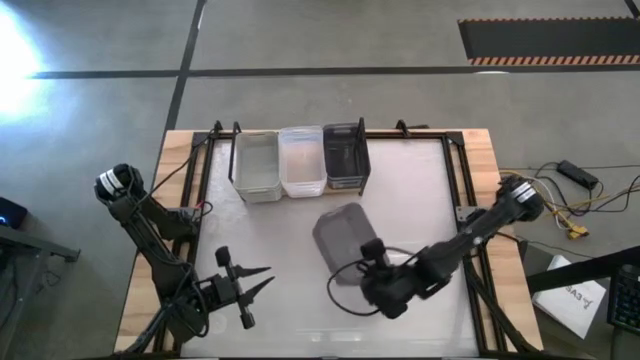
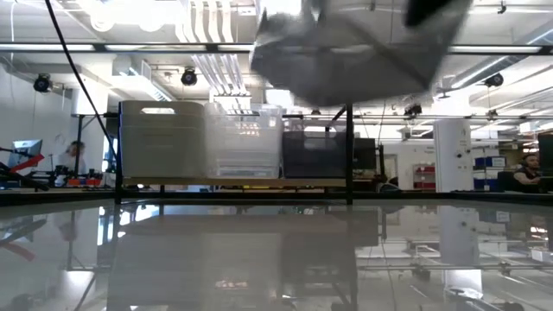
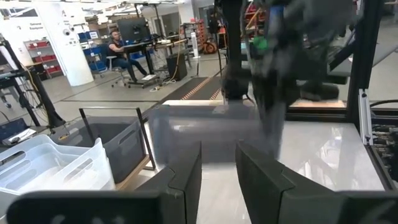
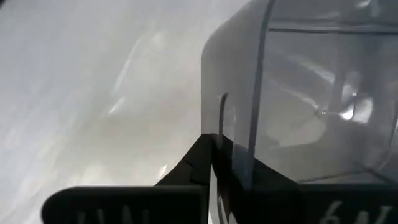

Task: Stack baskets on shelf by color
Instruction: Stack the black bin on top of the other black bin on the shelf

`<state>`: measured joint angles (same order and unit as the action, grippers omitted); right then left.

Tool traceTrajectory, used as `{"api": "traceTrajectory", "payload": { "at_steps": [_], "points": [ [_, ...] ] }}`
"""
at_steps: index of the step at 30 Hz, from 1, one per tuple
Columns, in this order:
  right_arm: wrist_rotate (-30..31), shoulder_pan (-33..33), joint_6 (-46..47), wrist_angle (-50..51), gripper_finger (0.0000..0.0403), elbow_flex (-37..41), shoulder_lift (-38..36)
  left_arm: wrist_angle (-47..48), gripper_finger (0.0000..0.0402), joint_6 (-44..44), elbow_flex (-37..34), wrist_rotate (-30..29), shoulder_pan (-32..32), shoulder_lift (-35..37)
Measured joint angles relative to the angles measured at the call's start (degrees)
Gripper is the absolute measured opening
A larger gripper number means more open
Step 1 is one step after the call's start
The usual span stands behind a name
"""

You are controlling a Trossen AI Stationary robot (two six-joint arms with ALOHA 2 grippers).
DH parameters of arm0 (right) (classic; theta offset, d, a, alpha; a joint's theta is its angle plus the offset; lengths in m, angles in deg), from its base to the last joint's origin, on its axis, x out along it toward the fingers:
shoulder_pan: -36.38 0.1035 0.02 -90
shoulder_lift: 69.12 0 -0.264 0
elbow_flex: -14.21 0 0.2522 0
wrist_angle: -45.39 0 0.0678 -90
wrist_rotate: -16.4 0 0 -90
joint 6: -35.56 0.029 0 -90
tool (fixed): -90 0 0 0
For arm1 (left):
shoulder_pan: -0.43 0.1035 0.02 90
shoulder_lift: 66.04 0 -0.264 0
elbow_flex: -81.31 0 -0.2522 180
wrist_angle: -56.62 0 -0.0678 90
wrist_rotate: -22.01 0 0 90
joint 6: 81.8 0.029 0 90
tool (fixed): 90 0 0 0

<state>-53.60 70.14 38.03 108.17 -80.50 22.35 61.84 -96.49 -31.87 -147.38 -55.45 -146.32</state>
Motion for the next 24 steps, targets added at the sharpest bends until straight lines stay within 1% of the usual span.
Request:
{"api": "traceTrajectory", "payload": {
  "at_steps": [3, 5, 8, 10, 12, 15, 17, 19, 21, 24],
  "points": [
    [5.9, -0.8, -4.0, -0.2, 0.0009, -2.1, -3.8, 0.0, 0.0083, 0.0, 0.0, 0.0, 0.0, -0.7],
    [9.0, -3.2, -8.2, -1.5, 0.0009, -3.0, -6.3, 0.0, 0.0083, 0.0, 0.0, 0.0, 0.0, -1.2],
    [9.2, -9.7, -14.6, -6.9, 0.0009, -3.0, -9.8, 0.0, 0.0083, 0.0, 0.0, 0.1, 0.0, -2.4],
    [5.4, -15.7, -18.6, -10.5, 0.0009, -2.3, -11.7, -0.1, 0.0083, 0.0, 0.0, 0.2, 0.0, -2.9],
    [-1.0, -23.0, -21.1, -12.3, 0.0008, -1.8, -12.7, -0.5, 0.0083, -0.1, 0.0, -0.1, 0.1, -3.1],
    [-10.7, -34.0, -21.8, -14.9, 0.0008, -1.4, -12.5, -2.1, 0.0083, -2.2, 0.2, -1.6, 1.0, -3.0],
    [-16.5, -40.0, -21.8, -16.3, 0.0008, -1.4, -11.3, -2.1, 0.0083, -3.1, 0.2, -2.2, 2.5, -2.0],
    [-20.0, -44.3, -21.8, -16.3, 0.0008, -1.4, -9.8, -2.1, 0.0083, -2.8, 0.2, -2.3, 4.6, -0.6],
    [-20.8, -46.9, -21.9, -15.4, 0.0008, -1.4, -8.5, -1.4, 0.0083, -1.2, 0.2, -2.0, 7.2, 1.2],
    [-23.7, -49.4, -22.0, -13.1, 0.0008, -1.3, -7.2, -1.5, 0.0083, 3.5, 0.2, 1.9, 12.6, 5.2]
  ]
}}
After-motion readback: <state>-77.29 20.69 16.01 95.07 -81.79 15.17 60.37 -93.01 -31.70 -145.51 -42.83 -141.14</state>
